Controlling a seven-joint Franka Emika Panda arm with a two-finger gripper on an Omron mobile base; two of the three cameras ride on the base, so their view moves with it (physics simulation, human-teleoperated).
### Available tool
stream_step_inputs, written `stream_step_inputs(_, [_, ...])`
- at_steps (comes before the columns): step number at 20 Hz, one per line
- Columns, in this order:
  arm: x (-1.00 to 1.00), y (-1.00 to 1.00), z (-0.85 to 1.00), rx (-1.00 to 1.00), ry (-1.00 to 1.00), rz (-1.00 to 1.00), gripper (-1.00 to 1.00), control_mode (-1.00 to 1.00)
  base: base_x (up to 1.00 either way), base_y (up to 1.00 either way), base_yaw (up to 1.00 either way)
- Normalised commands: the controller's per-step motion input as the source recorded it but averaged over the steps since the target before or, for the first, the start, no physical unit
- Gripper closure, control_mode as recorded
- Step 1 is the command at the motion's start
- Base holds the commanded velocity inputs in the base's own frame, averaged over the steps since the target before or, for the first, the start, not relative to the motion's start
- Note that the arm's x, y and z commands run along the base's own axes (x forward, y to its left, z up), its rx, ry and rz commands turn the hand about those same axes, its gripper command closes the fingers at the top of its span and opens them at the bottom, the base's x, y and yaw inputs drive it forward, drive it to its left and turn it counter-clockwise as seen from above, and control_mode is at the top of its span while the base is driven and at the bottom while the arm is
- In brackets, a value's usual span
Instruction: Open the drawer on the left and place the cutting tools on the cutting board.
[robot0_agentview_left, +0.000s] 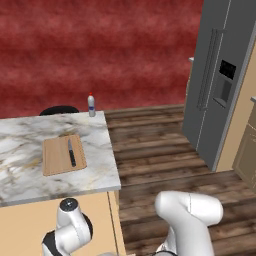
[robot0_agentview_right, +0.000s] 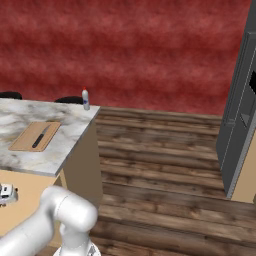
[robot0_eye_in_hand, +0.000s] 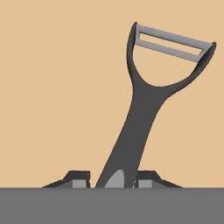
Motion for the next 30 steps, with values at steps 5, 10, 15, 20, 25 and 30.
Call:
stream_step_inputs(5, [0.0,0.0,0.95,0.16,-0.14,0.0,1.0,-1.0,0.0,0.0,0.0])
stream_step_inputs(10, [0.01,0.0,1.0,0.22,-0.19,0.0,1.0,-1.0,0.0,0.0,0.0])
stream_step_inputs(15, [0.32,-0.06,1.0,0.19,-0.19,0.0,1.0,-1.0,0.0,0.0,0.0])
stream_step_inputs(20, [0.92,0.0,1.0,0.16,-0.16,0.0,1.0,-1.0,0.0,0.0,0.0])
stream_step_inputs(25, [1.0,0.0,0.97,0.11,-0.01,-0.07,1.0,-1.0,0.0,0.0,0.0])
stream_step_inputs(30, [1.0,0.04,0.82,0.03,0.21,-0.12,1.0,-1.0,0.0,0.0,0.0])
